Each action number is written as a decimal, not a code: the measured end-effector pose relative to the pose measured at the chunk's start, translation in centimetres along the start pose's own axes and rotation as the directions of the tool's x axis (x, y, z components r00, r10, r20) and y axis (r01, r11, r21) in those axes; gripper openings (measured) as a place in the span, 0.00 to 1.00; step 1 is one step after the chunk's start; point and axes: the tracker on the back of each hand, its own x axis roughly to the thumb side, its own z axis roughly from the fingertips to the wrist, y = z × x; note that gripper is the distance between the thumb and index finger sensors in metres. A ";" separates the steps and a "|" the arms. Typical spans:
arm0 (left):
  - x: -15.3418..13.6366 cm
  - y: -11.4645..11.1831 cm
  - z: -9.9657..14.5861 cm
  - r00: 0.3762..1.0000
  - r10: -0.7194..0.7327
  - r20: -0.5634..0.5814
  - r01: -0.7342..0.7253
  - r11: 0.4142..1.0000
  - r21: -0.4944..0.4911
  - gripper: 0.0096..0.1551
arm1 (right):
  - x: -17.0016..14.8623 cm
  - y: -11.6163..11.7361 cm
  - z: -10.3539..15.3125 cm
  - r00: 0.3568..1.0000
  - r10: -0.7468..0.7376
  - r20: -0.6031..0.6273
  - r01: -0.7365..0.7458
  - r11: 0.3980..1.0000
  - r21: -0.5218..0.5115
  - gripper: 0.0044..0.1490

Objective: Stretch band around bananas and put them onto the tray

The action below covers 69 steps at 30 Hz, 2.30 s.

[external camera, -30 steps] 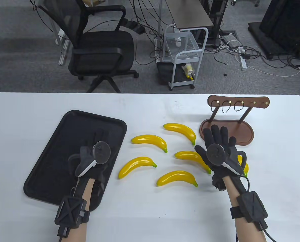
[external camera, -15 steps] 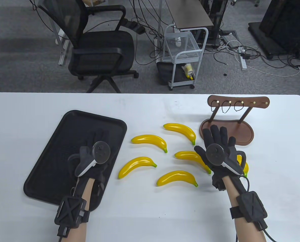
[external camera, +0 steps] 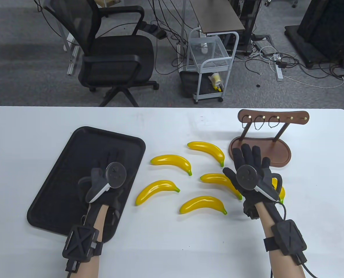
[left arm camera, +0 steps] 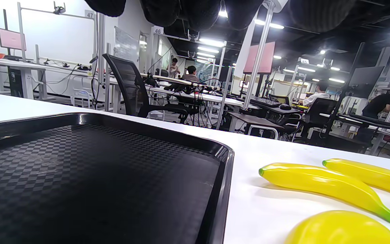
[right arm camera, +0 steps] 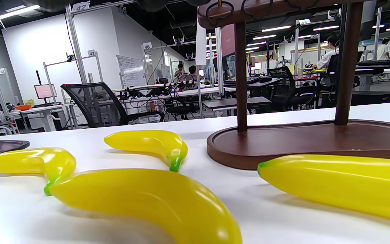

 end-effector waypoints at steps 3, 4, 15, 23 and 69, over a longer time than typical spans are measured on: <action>0.0 0.0 0.0 1.000 0.010 0.003 -0.010 1.000 -0.001 0.41 | 0.0 0.0 0.0 1.000 -0.003 -0.001 0.003 1.000 0.003 0.51; 0.0 0.0 0.0 1.000 0.011 0.003 -0.011 1.000 -0.001 0.41 | 0.0 0.0 0.0 1.000 -0.004 0.000 0.004 1.000 0.003 0.51; -0.1 0.0 -0.1 0.999 0.048 0.015 -0.048 0.999 -0.006 0.41 | -0.2 0.0 0.0 1.000 -0.003 -0.013 0.003 1.000 -0.006 0.50; 0.5 -0.1 0.1 0.995 0.078 0.054 -0.077 0.997 -0.015 0.41 | -1.0 -0.4 -0.1 0.996 -0.069 -0.049 0.066 0.996 -0.058 0.49; -0.1 -2.7 -2.0 0.744 0.638 0.199 -0.584 0.766 -0.269 0.44 | -7.7 5.0 -6.9 0.026 -0.956 -0.293 0.901 0.150 -0.408 0.40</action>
